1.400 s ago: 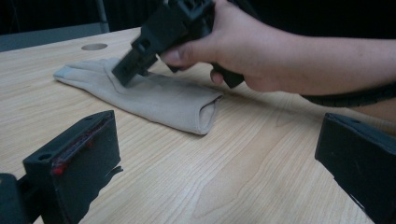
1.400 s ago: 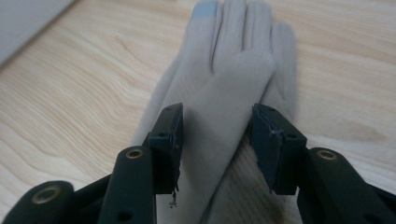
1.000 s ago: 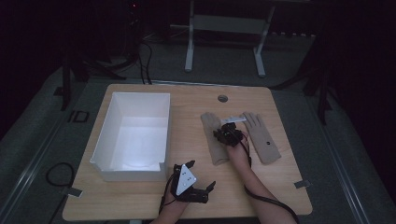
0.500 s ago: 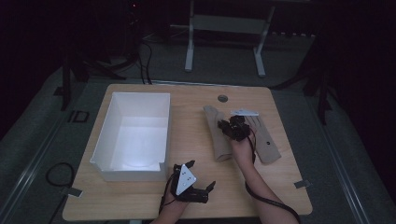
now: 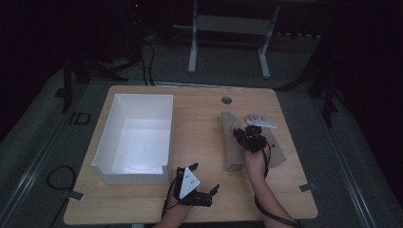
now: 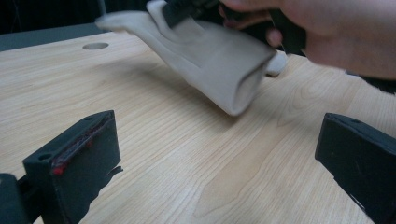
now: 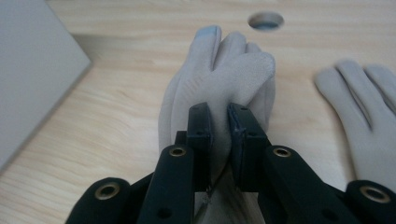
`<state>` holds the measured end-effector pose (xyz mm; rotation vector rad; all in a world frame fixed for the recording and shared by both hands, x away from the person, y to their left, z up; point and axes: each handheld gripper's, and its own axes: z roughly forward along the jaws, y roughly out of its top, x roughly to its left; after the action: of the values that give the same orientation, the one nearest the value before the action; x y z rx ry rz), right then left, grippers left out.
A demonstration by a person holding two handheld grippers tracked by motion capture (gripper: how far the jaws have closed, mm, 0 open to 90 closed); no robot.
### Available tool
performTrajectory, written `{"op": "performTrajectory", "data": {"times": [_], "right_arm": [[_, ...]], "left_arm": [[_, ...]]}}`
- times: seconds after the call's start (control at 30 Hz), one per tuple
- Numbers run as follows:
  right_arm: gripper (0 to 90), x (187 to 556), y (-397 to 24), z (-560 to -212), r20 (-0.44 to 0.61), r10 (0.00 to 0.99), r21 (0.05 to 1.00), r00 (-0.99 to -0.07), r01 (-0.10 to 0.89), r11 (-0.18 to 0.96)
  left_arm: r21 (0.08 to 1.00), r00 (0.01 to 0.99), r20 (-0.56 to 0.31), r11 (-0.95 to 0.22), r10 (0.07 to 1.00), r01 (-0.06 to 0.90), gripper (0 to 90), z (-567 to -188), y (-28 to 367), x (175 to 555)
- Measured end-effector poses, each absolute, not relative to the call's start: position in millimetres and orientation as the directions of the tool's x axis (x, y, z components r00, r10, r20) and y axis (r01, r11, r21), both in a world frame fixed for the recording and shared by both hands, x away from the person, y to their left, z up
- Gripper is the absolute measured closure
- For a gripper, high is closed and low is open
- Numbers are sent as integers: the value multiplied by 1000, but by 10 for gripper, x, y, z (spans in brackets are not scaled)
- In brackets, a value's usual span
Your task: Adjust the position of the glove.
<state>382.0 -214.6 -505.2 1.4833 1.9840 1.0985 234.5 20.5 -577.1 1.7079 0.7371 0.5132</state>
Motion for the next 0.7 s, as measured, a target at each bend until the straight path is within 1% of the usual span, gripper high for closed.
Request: {"op": "performTrajectory", "data": {"times": [0.27,0.33,0.4,0.43,0.47,0.7], "right_arm": [[793,3728,-2234,-5371,139,948,755,-286,651,86],[778,3714,-2235,-5447,143,949,743,-280,664,84],[737,3705,-2225,-5525,127,952,733,-279,673,99],[694,3702,-2222,-5562,122,952,728,-281,677,106],[671,3696,-2218,-5593,115,953,727,-282,678,112],[570,3656,-2213,-5606,56,951,748,-304,644,162]], "left_arm": [[966,708,-39,-156,706,208,1,-5771,203,2346],[966,708,-40,-155,705,209,2,-5771,204,2347],[965,709,-41,-155,704,210,2,-5771,204,2348],[966,709,-40,-155,704,209,2,-5771,205,2348],[965,710,-40,-155,703,209,2,-5771,205,2348],[966,711,-42,-154,702,210,2,-5771,207,2349]]}}
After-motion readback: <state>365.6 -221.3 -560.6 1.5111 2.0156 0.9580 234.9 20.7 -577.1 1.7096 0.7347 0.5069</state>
